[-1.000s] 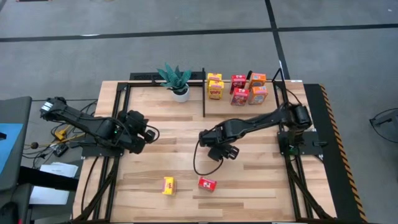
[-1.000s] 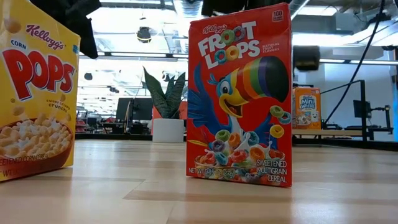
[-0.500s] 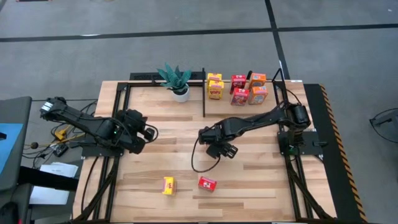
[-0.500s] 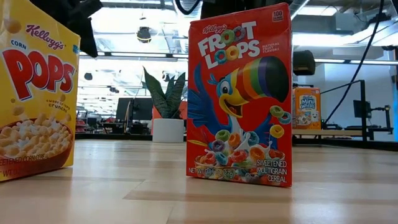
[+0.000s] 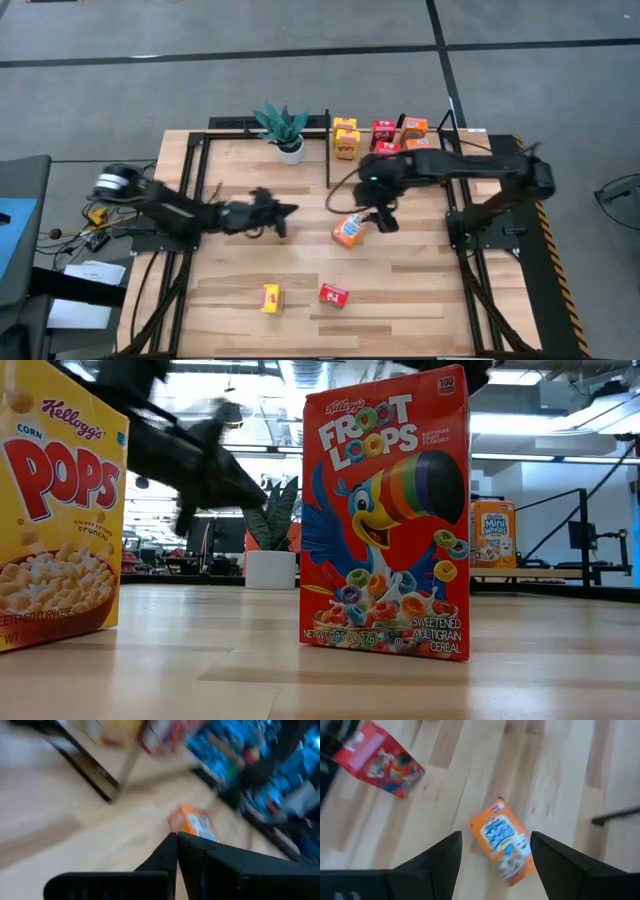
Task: Stack cereal on shelf
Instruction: Put the orange cereal box on the shelf aligned with orange cereal boxes
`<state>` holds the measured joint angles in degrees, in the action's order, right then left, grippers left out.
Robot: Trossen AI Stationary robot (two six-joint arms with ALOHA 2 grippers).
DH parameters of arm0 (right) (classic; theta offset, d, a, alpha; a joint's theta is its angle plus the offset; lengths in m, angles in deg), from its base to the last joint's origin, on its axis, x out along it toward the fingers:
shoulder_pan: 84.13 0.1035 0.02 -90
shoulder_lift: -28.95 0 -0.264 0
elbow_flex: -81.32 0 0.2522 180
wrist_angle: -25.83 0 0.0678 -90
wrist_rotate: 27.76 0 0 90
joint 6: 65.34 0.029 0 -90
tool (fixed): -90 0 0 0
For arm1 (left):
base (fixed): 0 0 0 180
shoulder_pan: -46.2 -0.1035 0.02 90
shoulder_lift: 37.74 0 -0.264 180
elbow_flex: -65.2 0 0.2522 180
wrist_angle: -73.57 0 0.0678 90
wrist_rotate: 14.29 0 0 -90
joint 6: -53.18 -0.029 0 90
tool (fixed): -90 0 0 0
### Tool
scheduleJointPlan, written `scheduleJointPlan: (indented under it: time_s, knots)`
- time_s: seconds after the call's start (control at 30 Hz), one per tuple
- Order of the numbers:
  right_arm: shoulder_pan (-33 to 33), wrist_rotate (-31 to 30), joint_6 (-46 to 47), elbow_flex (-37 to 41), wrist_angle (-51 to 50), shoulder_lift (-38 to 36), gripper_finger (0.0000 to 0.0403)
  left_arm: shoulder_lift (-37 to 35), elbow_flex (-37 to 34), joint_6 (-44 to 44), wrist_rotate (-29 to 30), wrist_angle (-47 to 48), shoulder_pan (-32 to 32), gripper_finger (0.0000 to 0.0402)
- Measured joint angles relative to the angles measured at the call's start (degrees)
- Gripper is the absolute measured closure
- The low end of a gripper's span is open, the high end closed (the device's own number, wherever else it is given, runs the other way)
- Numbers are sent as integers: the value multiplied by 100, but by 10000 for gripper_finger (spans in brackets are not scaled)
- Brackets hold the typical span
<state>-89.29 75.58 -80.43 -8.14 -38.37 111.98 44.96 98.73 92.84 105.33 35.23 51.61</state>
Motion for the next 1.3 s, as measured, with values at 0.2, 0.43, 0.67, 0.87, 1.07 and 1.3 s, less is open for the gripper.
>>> scheduleJointPlan:
  time_s: [0.2,0.43,0.67,0.87,1.07,1.3]
  knots:
    - [113,-509,1513,1085,584,-1138,143,1754,1728,-643,-2458,238,-576,401]
    - [768,-1300,2920,2085,748,-2109,143,2874,3058,-1052,-3078,1336,-590,401]
    - [1527,-1996,3659,2598,1004,-2356,143,2773,2964,-1009,-3030,1621,-590,401]
    - [1819,-2078,3700,2793,1629,-2013,143,2771,2384,-345,-2866,1331,-638,402]
    - [1896,-2078,3138,2791,2173,-1472,143,2754,1386,752,-2778,27,-794,402]
    - [1883,-1986,2844,2789,3067,-980,143,2723,394,1866,-2678,-1448,-956,402]
